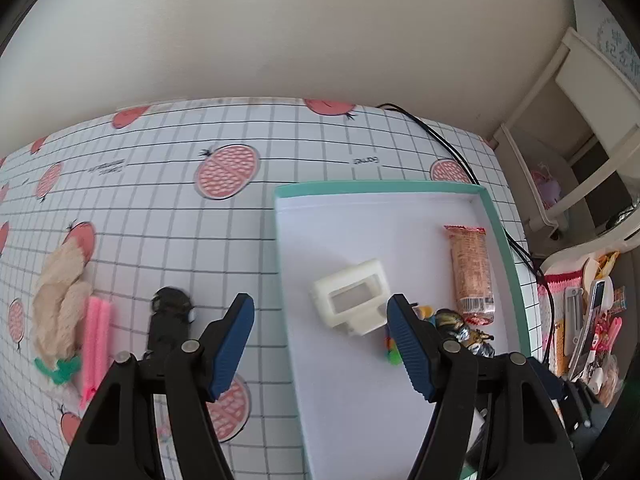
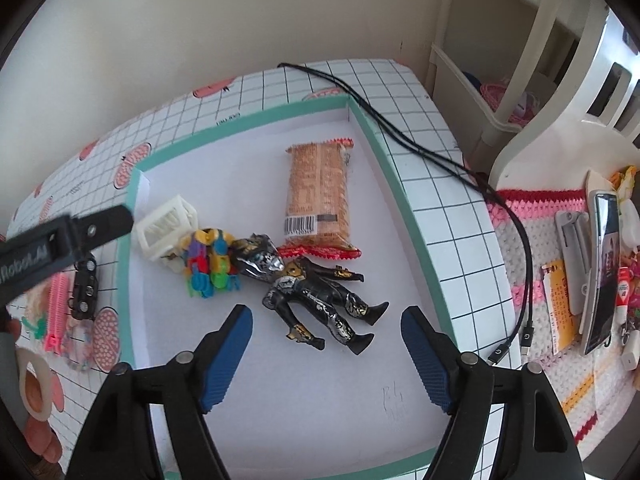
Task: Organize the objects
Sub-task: 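Lower both items into the tray and open both tools, then withdraw both tools toward the remaining items on the cloth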
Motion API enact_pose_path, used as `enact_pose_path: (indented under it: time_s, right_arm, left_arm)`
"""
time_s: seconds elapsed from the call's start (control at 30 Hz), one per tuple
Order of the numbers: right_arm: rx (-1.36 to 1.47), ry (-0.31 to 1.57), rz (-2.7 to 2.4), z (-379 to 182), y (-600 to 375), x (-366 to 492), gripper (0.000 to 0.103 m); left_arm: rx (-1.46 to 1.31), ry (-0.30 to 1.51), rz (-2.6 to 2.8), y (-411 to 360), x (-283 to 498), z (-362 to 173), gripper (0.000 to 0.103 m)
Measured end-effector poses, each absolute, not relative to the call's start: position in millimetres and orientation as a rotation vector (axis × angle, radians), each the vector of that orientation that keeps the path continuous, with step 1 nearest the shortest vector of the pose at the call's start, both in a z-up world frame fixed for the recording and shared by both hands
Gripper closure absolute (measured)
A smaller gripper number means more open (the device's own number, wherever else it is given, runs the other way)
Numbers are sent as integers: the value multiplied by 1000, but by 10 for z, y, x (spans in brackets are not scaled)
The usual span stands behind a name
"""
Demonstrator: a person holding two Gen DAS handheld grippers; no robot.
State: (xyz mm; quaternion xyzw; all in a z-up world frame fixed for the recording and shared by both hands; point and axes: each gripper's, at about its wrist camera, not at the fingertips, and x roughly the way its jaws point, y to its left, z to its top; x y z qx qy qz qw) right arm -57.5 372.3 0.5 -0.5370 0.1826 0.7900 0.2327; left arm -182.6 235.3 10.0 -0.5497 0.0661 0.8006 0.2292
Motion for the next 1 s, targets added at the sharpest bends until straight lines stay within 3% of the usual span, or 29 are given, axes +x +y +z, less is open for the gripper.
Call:
enact_pose_path:
  time_s: [0.1,0.17,0.33,0.43,0.47,0.8,0.9,1.0]
  right_arm:
    - [-1448,519,2185,67,3729,-558,23]
    - [-1429,527,2193,94,3743,-559,21]
    - [-1417,540,2208,100,3722,-578,20]
    - [-1415,538,2217,94,3698,-593,4]
    - [-1412,539,2226,95,3690,-598,4]
    - [-1393,537,2238,107,3660,-611,0]
    - [-1395,528,2244,106,3642,-625,0]
    - [-1389,535,2252,114,3623,-638,0]
  left_arm:
    - [-1519,184,2242,2162,-1783,122,31]
    - [-1529,187,2257,2068,-1770,110,17]
    - [-1552,171,2300,1871,-1753,77,17]
    - [-1547,154,2307,1794,-1705,81,13]
    - [-1547,156,2308,1790,-1704,70,9]
    - [-1536,166,2359,1655,-1657,46,8]
    - [-1510,154,2391,1598,-1655,87,0]
    - [-1471,155,2417,1536,-1628,141,0]
